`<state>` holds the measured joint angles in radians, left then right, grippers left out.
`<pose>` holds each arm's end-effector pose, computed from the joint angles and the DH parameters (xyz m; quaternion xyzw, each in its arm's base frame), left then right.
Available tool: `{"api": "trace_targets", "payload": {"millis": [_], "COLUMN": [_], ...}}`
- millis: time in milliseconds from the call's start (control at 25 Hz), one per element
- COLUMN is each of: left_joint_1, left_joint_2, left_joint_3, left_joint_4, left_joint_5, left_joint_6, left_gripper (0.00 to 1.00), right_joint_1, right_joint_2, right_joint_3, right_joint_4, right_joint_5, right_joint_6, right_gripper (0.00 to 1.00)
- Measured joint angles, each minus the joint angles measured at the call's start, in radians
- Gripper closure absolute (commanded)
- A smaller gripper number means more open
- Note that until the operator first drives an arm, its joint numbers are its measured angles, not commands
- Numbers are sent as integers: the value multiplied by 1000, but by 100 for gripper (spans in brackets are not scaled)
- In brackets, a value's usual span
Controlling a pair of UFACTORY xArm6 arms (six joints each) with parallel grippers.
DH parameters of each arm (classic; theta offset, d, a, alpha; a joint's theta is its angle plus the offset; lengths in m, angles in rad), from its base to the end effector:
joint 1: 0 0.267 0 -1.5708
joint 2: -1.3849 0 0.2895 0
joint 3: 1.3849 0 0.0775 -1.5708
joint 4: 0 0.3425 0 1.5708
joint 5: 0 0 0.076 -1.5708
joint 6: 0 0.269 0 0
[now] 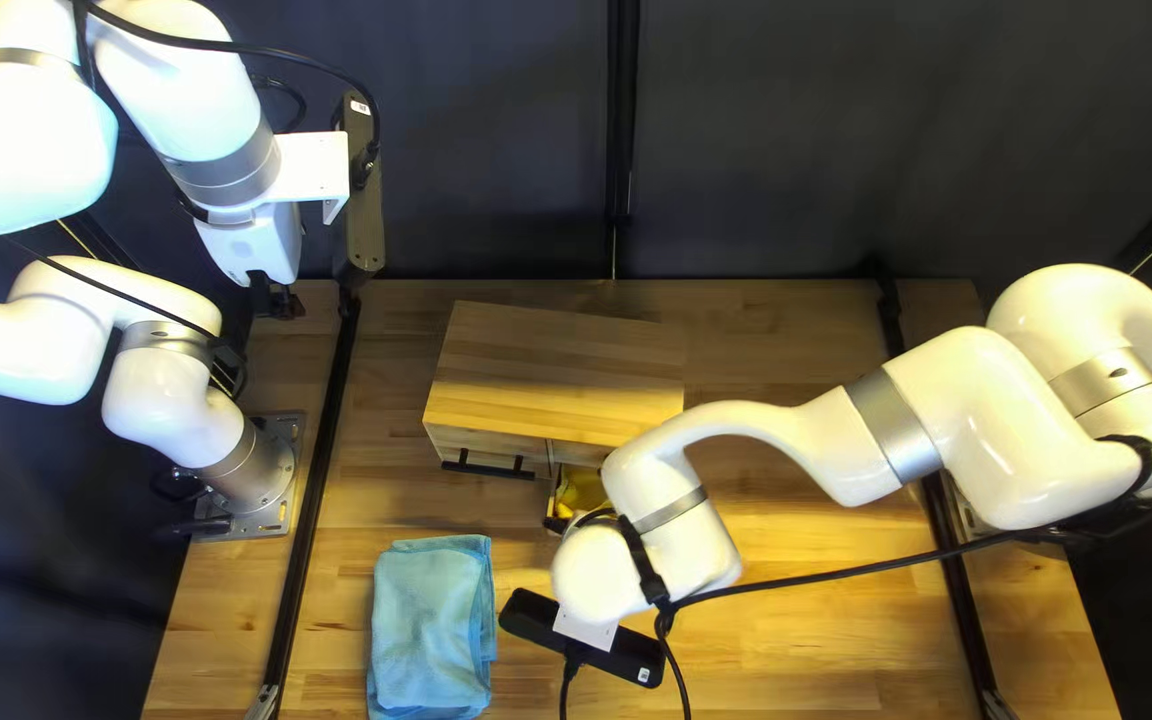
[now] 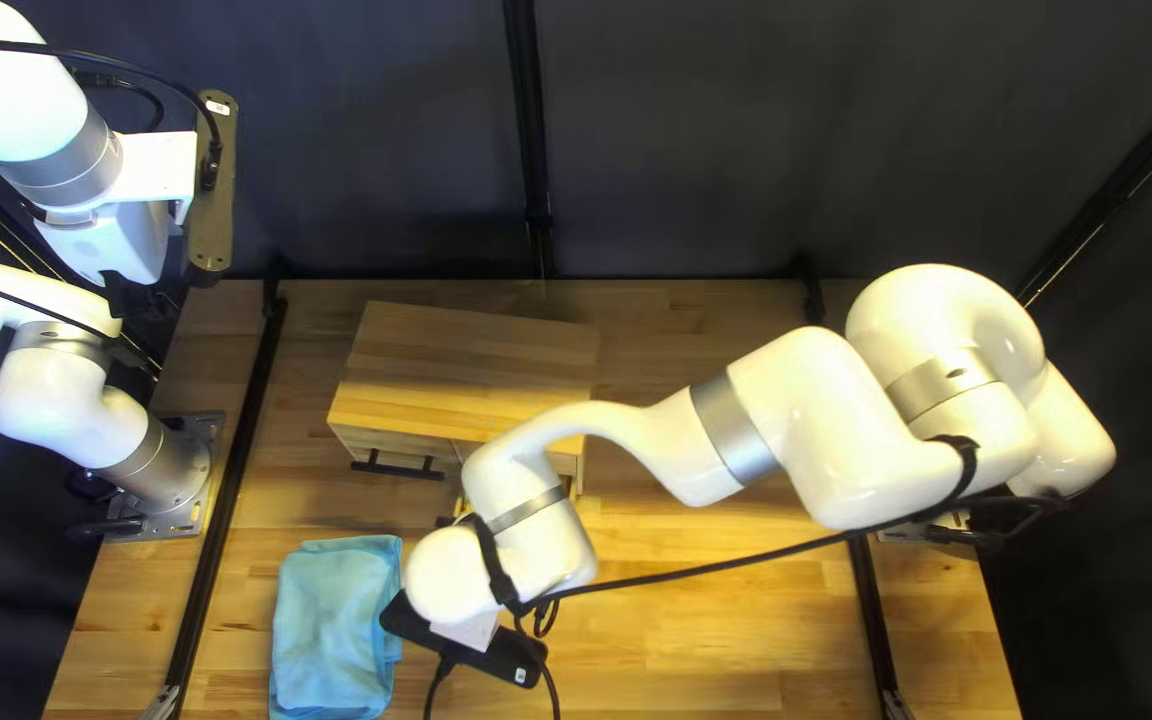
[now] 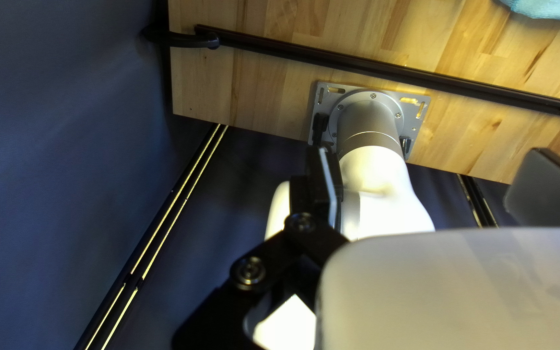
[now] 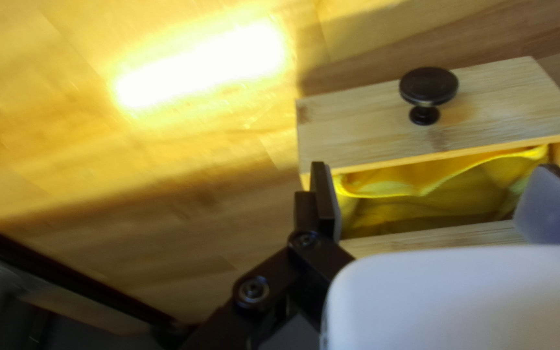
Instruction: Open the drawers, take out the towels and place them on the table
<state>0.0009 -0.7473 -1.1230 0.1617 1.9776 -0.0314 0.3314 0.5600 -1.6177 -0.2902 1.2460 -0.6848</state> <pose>0.1959 0.0448 0.4150 -0.9947 -0.0440 0.0523 0.0766 0.5528 0.1204 0.1090 0.8320 0.5307 -0.1148 0.1137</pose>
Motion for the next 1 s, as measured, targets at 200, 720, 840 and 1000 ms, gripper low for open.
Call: {"api": "trace_targets", "payload": {"millis": [200,720,840,1000], "left_joint_1": [0,0,0,0], "left_joint_2": [0,0,0,0], "left_joint_3": [0,0,0,0], "left_joint_4": [0,0,0,0], "left_joint_5": [0,0,0,0], "left_joint_6": [0,0,0,0], "left_gripper": [0,0,0,0], "right_joint_1": [17,15,1,-13], "right_joint_2": [10,34,35,43], "right_joint_3": [25,90,108,116], "right_joint_4": [-41,-122,-129,-130], "right_joint_5": [-53,-172,-200,-228], "right_joint_6": [2,-31,-48,-77], "right_gripper": [0,0,0,0]}}
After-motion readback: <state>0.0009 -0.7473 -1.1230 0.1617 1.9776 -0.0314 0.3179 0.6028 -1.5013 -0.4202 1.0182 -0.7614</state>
